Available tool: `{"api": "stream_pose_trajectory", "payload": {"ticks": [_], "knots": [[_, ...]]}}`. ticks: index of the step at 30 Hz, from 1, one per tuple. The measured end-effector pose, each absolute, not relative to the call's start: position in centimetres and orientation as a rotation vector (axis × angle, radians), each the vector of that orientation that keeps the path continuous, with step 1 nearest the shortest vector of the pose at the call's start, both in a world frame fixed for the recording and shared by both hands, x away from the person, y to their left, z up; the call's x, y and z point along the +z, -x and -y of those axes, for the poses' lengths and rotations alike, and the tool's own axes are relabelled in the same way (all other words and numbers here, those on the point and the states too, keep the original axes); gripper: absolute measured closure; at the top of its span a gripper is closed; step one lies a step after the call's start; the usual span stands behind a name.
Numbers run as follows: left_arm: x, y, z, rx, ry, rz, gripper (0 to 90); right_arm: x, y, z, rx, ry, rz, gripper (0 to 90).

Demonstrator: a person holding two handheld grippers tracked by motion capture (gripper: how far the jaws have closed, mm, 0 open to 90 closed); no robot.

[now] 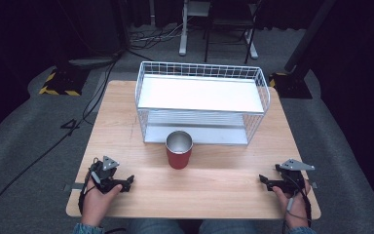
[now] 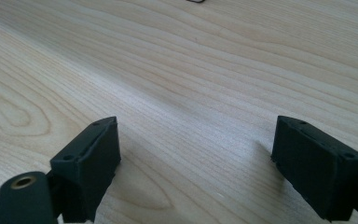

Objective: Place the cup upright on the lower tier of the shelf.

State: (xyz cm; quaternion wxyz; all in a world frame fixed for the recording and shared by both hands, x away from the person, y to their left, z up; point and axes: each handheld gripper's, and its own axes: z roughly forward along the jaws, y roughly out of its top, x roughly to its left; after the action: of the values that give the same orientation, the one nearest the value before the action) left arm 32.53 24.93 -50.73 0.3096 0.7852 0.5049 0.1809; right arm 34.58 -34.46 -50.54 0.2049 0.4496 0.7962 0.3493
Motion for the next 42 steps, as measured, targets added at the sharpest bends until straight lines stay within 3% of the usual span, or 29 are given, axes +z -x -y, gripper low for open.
{"api": "stream_pose_trajectory", "payload": {"ticks": [10,15,16,33,42], "knots": [[-50.7,-32.4,-25.0,0.479,-2.070,-1.334,1.7,-50.5,-34.6,34.4,0.990,-1.233,-2.243,16.3],[-50.0,-32.0,-24.8,0.456,-2.051,-1.306,19.4,-50.5,-34.7,34.4,0.988,-1.234,-2.241,16.4],[-50.0,-32.0,-24.8,0.456,-2.051,-1.306,15.5,-50.5,-34.7,34.4,0.988,-1.234,-2.241,16.4],[-46.3,-30.8,-22.0,0.468,-1.950,-1.138,15.9,-50.5,-34.7,34.4,0.988,-1.234,-2.241,16.5],[-46.1,-31.1,-19.8,0.451,-1.925,-1.063,15.9,-50.5,-34.6,34.4,0.989,-1.232,-2.240,16.8]]}}
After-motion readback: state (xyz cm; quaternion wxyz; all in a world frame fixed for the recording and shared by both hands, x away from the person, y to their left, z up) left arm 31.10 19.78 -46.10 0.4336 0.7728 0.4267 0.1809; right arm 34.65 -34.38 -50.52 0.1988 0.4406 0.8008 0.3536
